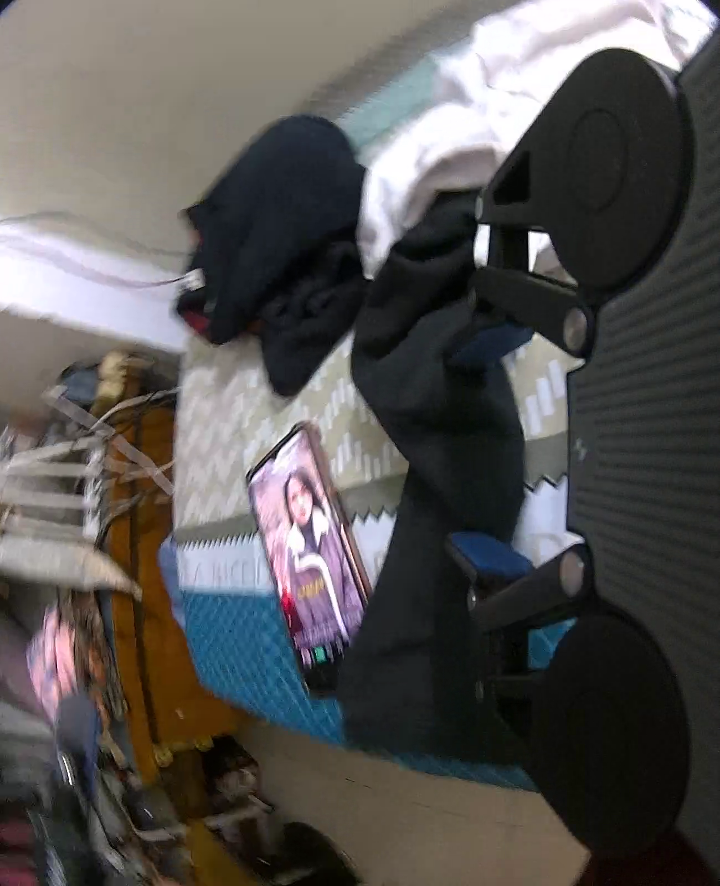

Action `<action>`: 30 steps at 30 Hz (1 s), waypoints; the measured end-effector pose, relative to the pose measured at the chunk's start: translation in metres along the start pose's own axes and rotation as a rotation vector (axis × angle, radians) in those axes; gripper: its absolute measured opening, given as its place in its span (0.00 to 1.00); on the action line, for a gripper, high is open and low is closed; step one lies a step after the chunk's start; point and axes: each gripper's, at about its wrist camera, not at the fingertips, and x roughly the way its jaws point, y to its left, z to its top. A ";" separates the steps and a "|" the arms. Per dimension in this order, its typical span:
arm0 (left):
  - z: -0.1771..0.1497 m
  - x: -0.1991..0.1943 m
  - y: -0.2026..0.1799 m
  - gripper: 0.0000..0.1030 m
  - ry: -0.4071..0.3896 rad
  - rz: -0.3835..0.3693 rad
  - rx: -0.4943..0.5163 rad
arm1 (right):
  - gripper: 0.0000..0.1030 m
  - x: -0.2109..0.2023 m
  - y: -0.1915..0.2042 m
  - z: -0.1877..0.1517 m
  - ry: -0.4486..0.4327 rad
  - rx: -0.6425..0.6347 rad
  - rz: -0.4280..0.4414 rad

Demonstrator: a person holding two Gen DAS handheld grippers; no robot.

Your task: Fold small clothes

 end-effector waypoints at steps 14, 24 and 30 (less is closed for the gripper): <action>0.006 0.007 0.009 0.75 -0.019 0.004 -0.060 | 0.10 -0.118 -0.087 0.072 -0.493 0.363 0.008; 0.025 0.076 -0.089 0.76 0.047 -0.243 0.062 | 0.15 -0.256 -0.205 -0.114 -0.551 0.809 -0.276; 0.023 0.154 -0.187 0.76 0.187 -0.409 0.158 | 0.60 -0.279 -0.199 -0.245 -0.272 0.977 -0.612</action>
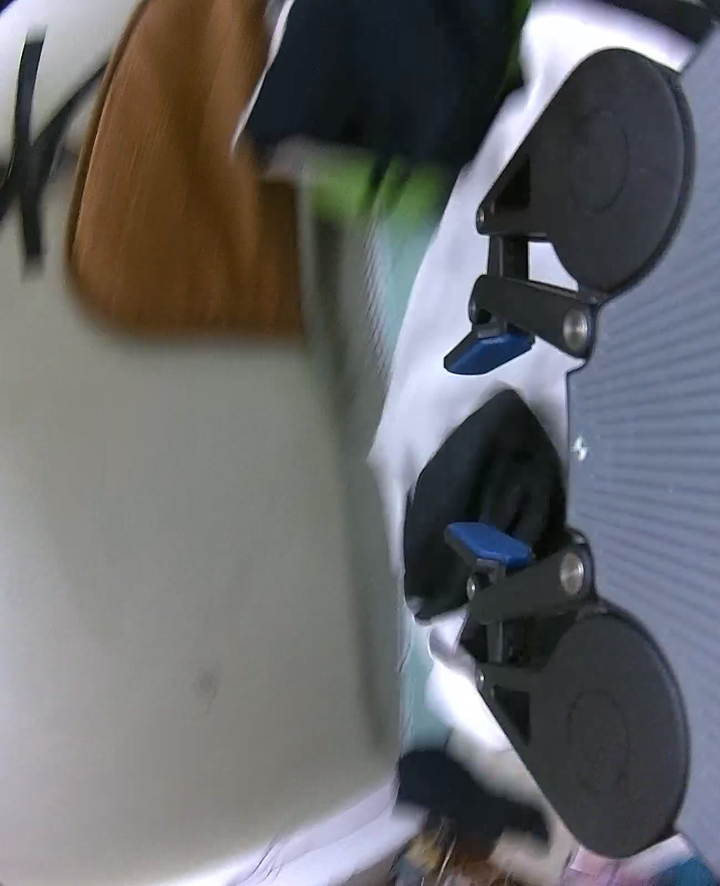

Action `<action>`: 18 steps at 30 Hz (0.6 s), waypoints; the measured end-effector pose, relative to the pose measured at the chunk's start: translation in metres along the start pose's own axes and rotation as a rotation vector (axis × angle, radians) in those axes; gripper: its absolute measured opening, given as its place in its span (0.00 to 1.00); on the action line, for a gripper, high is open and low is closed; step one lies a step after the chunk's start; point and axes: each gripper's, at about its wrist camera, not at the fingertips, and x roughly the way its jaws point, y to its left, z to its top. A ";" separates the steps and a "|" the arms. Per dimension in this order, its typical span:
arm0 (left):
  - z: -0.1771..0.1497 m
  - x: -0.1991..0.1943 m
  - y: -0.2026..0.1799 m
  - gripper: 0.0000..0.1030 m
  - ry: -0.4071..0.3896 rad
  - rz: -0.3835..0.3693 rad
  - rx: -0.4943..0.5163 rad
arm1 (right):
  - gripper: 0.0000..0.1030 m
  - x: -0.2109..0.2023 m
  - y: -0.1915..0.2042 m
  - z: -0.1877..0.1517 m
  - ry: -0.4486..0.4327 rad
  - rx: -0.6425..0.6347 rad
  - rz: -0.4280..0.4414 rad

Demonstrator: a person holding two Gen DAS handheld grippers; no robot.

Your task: Fold small clothes

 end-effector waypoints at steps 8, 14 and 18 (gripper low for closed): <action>0.008 0.121 -0.065 0.80 0.244 -0.128 0.045 | 0.61 -0.007 0.015 0.013 -0.059 -0.067 0.064; -0.012 0.158 -0.085 0.12 0.306 -0.084 0.097 | 0.62 0.063 0.057 0.016 0.040 -0.187 0.107; -0.004 0.150 -0.073 0.08 0.232 -0.029 0.095 | 0.04 0.113 0.077 0.006 0.167 -0.291 0.058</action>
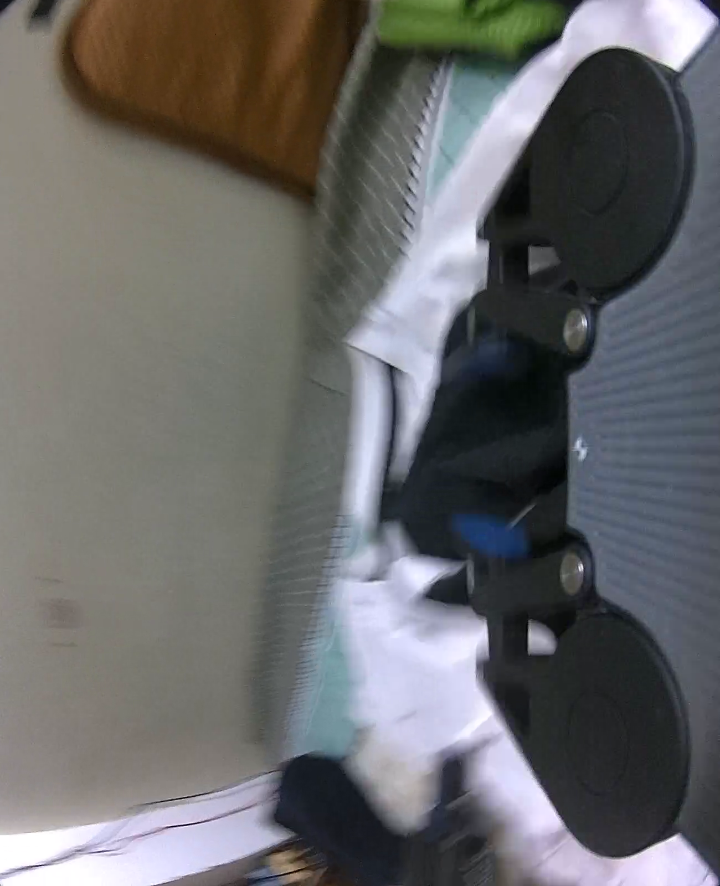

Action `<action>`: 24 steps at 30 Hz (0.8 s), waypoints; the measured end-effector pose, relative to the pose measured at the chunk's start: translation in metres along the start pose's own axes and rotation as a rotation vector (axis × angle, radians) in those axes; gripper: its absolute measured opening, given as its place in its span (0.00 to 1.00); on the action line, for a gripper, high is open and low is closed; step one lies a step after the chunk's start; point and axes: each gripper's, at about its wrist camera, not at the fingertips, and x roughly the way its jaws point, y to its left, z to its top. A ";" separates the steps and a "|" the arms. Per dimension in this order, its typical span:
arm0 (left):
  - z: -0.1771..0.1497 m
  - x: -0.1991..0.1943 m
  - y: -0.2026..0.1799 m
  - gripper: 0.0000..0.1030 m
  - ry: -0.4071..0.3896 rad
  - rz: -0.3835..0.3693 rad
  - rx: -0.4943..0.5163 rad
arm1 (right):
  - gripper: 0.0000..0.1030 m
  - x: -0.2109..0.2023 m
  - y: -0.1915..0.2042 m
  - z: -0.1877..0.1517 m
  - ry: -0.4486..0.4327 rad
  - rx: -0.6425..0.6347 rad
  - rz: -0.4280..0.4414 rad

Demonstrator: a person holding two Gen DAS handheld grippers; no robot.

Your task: Fold small clothes

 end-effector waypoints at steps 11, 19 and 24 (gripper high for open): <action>-0.003 0.008 0.037 0.09 -0.027 0.073 -0.060 | 0.04 -0.143 -0.063 -0.022 -0.430 0.327 -0.232; -0.007 0.007 0.040 0.15 -0.045 0.091 -0.046 | 0.42 -0.153 -0.090 -0.064 -0.352 0.387 -0.354; -0.010 0.010 0.032 0.16 -0.065 0.115 -0.014 | 0.46 -0.131 -0.065 -0.062 -0.306 0.256 -0.280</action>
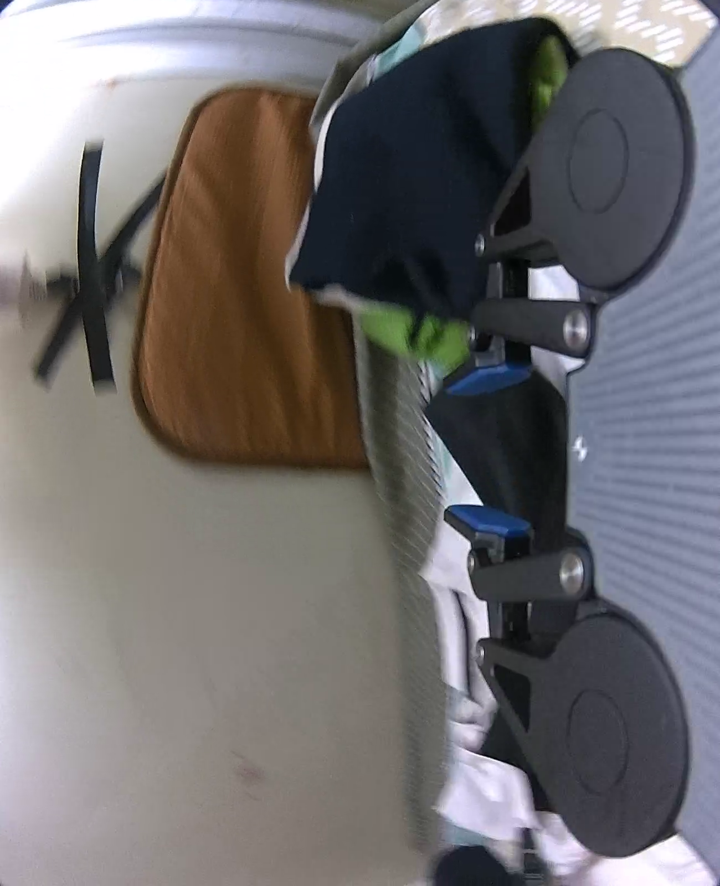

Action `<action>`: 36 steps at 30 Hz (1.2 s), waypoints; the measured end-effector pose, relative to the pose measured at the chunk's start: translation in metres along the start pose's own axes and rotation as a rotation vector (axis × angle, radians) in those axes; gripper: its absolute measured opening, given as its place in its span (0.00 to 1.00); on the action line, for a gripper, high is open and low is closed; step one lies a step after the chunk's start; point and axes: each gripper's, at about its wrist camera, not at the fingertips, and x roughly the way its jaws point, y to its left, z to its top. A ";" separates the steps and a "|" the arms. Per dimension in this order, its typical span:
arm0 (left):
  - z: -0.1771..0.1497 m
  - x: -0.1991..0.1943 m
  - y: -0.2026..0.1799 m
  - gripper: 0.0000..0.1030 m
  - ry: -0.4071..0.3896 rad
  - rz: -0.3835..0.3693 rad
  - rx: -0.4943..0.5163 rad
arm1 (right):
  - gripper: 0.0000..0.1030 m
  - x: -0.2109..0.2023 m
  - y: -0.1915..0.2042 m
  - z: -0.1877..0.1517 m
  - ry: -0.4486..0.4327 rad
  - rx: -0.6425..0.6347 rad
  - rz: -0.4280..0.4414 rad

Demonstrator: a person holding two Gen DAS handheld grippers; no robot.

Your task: Fold small clothes

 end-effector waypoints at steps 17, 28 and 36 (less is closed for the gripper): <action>0.001 0.001 0.005 0.16 -0.002 -0.029 -0.027 | 0.04 0.037 0.034 0.006 0.296 -0.398 0.137; 0.000 0.000 0.002 0.18 -0.009 -0.010 -0.012 | 0.38 -0.004 -0.005 0.064 0.136 -0.142 -0.024; 0.005 -0.015 0.015 0.27 -0.036 -0.048 -0.076 | 0.48 -0.083 -0.069 0.008 0.054 0.119 -0.066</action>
